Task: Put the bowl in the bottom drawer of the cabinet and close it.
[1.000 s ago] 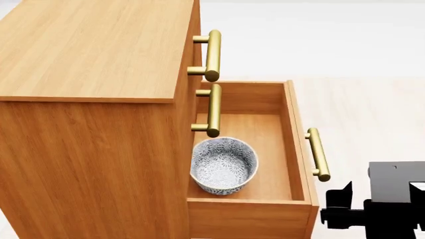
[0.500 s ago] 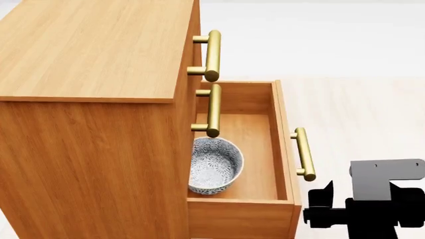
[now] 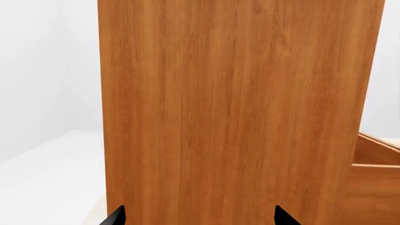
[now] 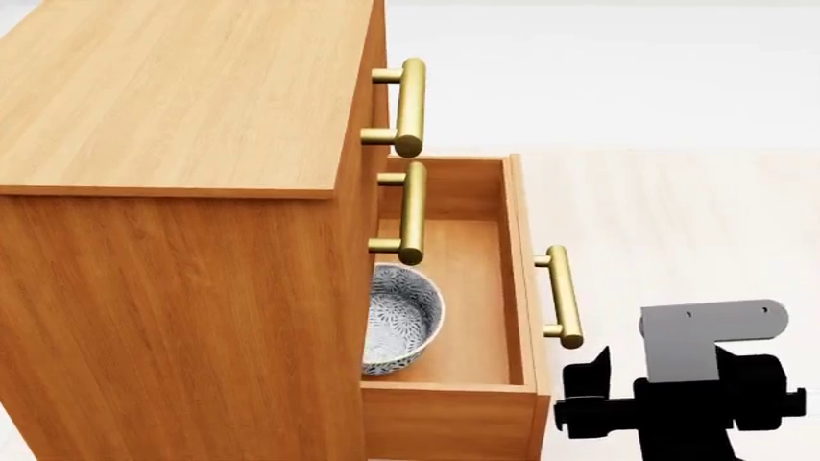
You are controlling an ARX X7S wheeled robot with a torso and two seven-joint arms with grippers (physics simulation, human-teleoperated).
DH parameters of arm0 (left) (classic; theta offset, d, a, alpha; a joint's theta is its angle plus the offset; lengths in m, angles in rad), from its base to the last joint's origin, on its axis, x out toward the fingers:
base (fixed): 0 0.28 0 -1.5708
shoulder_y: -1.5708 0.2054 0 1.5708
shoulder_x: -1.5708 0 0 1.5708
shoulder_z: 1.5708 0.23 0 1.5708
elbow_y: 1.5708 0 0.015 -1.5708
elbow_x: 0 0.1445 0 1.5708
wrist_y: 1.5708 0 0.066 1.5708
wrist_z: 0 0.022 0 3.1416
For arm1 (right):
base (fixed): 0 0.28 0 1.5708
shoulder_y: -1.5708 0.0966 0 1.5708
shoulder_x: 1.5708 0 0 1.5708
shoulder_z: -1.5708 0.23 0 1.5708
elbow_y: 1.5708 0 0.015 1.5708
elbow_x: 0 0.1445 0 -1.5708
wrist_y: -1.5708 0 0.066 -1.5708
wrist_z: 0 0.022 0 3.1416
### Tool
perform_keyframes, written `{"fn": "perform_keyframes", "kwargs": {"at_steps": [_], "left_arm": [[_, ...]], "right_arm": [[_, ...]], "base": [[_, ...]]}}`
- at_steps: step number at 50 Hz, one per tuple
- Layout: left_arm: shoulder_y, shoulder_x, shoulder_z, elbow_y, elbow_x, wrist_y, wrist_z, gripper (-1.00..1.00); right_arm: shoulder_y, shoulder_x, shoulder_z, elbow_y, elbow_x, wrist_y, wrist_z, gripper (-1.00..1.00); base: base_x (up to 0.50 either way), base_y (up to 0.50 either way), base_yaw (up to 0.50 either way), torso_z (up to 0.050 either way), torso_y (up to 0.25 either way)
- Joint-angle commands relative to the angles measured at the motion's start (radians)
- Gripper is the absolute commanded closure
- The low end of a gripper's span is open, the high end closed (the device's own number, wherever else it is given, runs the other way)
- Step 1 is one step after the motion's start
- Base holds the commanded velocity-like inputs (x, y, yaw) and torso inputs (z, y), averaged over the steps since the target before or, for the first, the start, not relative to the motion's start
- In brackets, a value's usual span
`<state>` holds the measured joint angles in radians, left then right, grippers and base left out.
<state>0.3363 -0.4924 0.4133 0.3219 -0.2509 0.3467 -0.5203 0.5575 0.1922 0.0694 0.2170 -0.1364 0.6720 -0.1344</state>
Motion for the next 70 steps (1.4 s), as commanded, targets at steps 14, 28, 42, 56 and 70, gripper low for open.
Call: {"fn": "perform_keyframes", "kwargs": {"at_steps": [14, 28, 42, 56, 70], "left_arm": [[-0.004, -0.004, 0.0, -0.003, -0.01, 0.003, 0.002, -1.0], [-0.002, -0.004, 0.003, 0.003, -0.004, 0.001, -0.004, -1.0], [-0.001, -0.008, 0.002, 0.003, -0.011, 0.005, -0.003, -1.0], [-0.007, 0.002, 0.008, -0.031, -0.006, 0.03, 0.005, -1.0], [-0.004, -0.009, 0.007, 0.0, -0.011, 0.009, -0.003, -1.0]], "right_arm": [[0.011, -0.039, -0.046, 0.007, 0.028, 0.005, 0.002, -1.0], [0.016, -0.052, -0.066, 0.009, 0.038, 0.006, 0.007, -1.0], [0.023, -0.07, -0.091, 0.03, 0.048, 0.0, 0.015, -1.0], [0.033, -0.089, -0.111, 0.054, 0.069, -0.004, 0.017, -1.0], [0.04, -0.098, -0.129, 0.067, 0.085, -0.005, 0.024, -1.0]], "base": [[0.0, 0.0, 0.0, 0.0, 0.0], [0.0, 0.0, 0.0, 0.0, 0.0], [0.0, 0.0, 0.0, 0.0, 0.0], [0.0, 0.0, 0.0, 0.0, 0.0], [0.0, 0.0, 0.0, 0.0, 0.0]]}}
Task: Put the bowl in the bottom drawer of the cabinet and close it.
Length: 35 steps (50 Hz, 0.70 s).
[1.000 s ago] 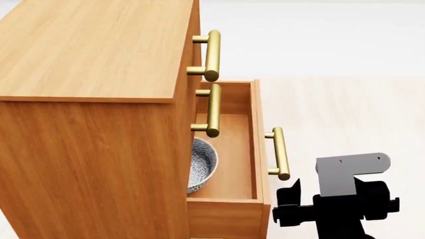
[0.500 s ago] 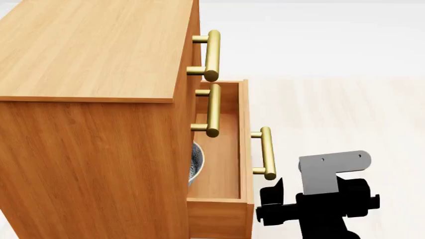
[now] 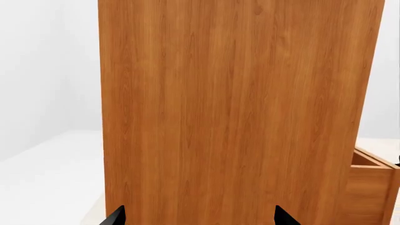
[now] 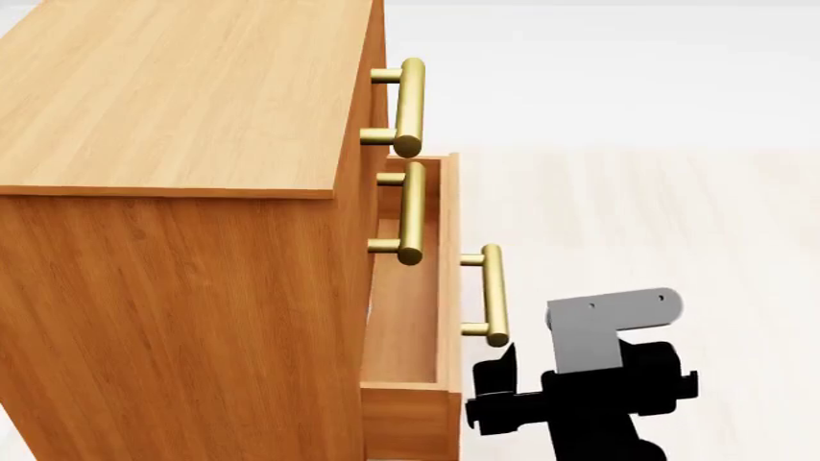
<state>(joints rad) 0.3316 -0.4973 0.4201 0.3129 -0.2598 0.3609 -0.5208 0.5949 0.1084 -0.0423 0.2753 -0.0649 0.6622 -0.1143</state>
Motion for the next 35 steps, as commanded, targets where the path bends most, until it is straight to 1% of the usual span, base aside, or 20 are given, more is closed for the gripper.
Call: {"fn": "perform_keyframes", "kwargs": {"at_steps": [1, 5, 8, 9, 11, 21, 22, 23, 26, 28, 30, 32, 33, 35], "left_arm": [[0.002, -0.005, 0.001, 0.012, -0.002, -0.007, -0.003, -1.0], [0.003, -0.005, 0.001, 0.015, -0.002, -0.007, -0.005, -1.0], [-0.002, 0.012, 0.007, -0.037, 0.008, 0.033, 0.008, -1.0], [0.001, -0.001, 0.003, -0.002, -0.002, 0.007, 0.001, -1.0], [0.001, -0.006, 0.002, 0.009, -0.005, -0.002, -0.001, -1.0], [0.001, -0.008, 0.003, 0.007, -0.006, 0.002, 0.0, -1.0], [-0.003, 0.005, 0.007, -0.029, 0.002, 0.029, 0.008, -1.0], [0.001, -0.006, 0.004, 0.002, -0.004, 0.006, 0.001, -1.0], [0.0, -0.008, 0.003, 0.005, -0.006, 0.004, 0.0, -1.0], [-0.004, 0.008, 0.009, -0.041, 0.003, 0.039, 0.011, -1.0], [0.001, -0.005, 0.005, -0.001, -0.004, 0.009, 0.001, -1.0], [0.0, -0.006, 0.005, 0.001, -0.004, 0.007, 0.0, -1.0], [-0.004, 0.006, 0.009, -0.034, 0.002, 0.034, 0.008, -1.0], [-0.001, -0.007, 0.005, 0.002, -0.007, 0.007, 0.0, -1.0]], "right_arm": [[0.001, -0.014, -0.019, 0.004, 0.014, 0.009, 0.005, -1.0], [0.002, -0.017, -0.025, 0.012, 0.017, 0.002, 0.006, -1.0], [-0.002, -0.021, -0.037, 0.006, 0.021, 0.005, 0.002, -1.0], [0.0, -0.023, -0.04, 0.011, 0.02, 0.0, 0.006, -1.0], [0.0, -0.023, -0.048, 0.017, 0.018, -0.007, 0.01, -1.0], [0.004, -0.028, -0.062, 0.017, 0.033, -0.001, 0.015, -1.0], [0.004, -0.029, -0.065, 0.021, 0.033, -0.004, 0.016, -1.0], [0.004, -0.029, -0.069, 0.023, 0.033, -0.008, 0.017, -1.0], [0.003, -0.032, -0.075, 0.018, 0.039, -0.003, 0.017, -1.0], [0.002, -0.033, -0.082, 0.018, 0.039, -0.006, 0.02, -1.0], [0.004, -0.034, -0.084, 0.023, 0.042, -0.006, 0.023, -1.0], [0.003, -0.035, -0.092, 0.031, 0.042, -0.015, 0.026, -1.0], [0.003, -0.037, -0.096, 0.039, 0.043, -0.02, 0.027, -1.0], [0.002, -0.038, -0.102, 0.039, 0.043, -0.023, 0.03, -1.0]], "base": [[0.0, 0.0, 0.0, 0.0, 0.0], [0.0, 0.0, 0.0, 0.0, 0.0], [0.0, 0.0, 0.0, -0.003, 0.0], [0.0, 0.0, 0.0, 0.0, 0.0], [0.0, 0.0, 0.0, 0.0, 0.0], [0.0, 0.0, 0.0, 0.0, 0.0], [0.0, 0.0, 0.0, 0.0, 0.0], [0.0, 0.0, 0.0, 0.0, 0.0], [0.0, 0.0, 0.0, 0.0, 0.0], [0.0, 0.0, 0.0, 0.0, 0.0], [0.0, 0.0, 0.0, 0.0, 0.0], [0.0, 0.0, 0.0, 0.0, 0.0], [0.0, 0.0, 0.0, 0.0, 0.0], [0.0, 0.0, 0.0, 0.0, 0.0]]}}
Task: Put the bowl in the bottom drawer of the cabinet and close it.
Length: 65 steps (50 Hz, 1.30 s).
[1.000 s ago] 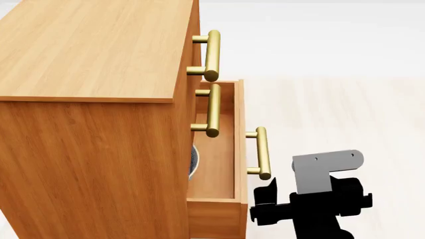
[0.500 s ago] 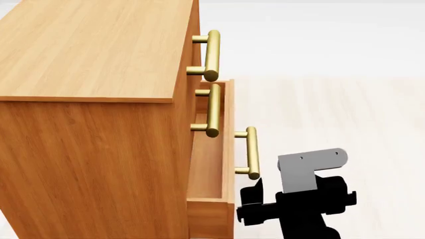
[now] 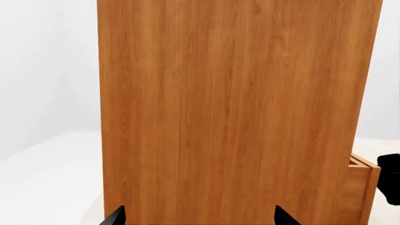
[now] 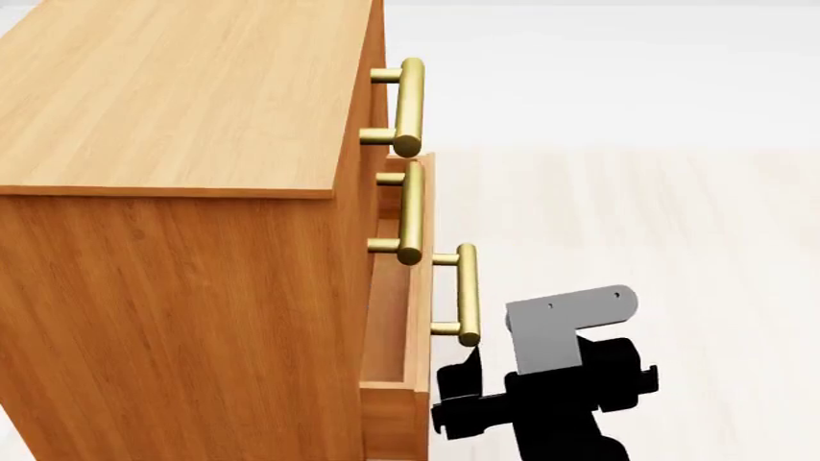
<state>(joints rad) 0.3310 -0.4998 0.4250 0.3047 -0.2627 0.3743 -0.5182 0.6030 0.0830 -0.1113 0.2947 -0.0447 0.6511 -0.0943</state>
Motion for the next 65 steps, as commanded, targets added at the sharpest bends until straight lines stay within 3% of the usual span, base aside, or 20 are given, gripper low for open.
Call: {"fn": "perform_keyframes", "kwargs": {"at_steps": [1, 65], "left_arm": [[0.0, -0.006, 0.0, 0.016, -0.005, -0.011, -0.004, -1.0], [-0.004, 0.004, 0.009, -0.028, -0.006, 0.027, -0.001, -1.0]], "right_arm": [[-0.009, -0.013, -0.038, 0.011, 0.024, -0.009, 0.008, -1.0], [0.045, -0.043, -0.147, 0.133, 0.195, -0.108, -0.007, -1.0]], "base": [[0.0, 0.0, 0.0, 0.0, 0.0], [0.0, 0.0, 0.0, 0.0, 0.0]]}}
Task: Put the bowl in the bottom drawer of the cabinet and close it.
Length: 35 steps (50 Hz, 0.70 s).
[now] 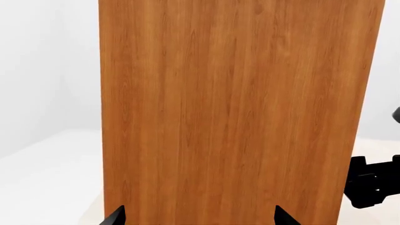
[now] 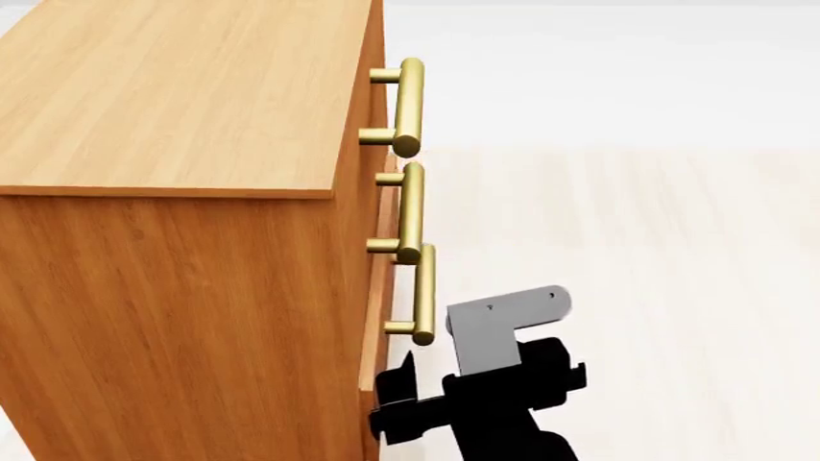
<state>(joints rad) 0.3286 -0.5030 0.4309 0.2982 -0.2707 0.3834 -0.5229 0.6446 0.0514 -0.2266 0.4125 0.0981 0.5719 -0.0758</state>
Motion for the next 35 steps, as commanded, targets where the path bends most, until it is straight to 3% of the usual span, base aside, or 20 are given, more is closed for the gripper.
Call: {"fn": "perform_keyframes", "kwargs": {"at_steps": [1, 21, 35], "left_arm": [[0.002, -0.003, 0.0, 0.007, -0.003, -0.003, -0.004, -1.0], [-0.001, -0.01, -0.001, 0.026, -0.012, -0.019, -0.01, -1.0], [-0.002, -0.006, 0.002, 0.009, -0.009, -0.007, -0.007, -1.0]], "right_arm": [[0.006, -0.012, -0.034, 0.022, 0.054, -0.033, -0.027, -1.0], [-0.005, 0.03, -0.065, -0.005, 0.213, -0.058, -0.252, -1.0], [0.025, 0.082, -0.018, -0.05, 0.387, 0.118, -0.394, -1.0]], "base": [[0.0, 0.0, 0.0, 0.0, 0.0], [0.0, 0.0, 0.0, 0.0, 0.0], [0.0, 0.0, 0.0, 0.0, 0.0]]}}
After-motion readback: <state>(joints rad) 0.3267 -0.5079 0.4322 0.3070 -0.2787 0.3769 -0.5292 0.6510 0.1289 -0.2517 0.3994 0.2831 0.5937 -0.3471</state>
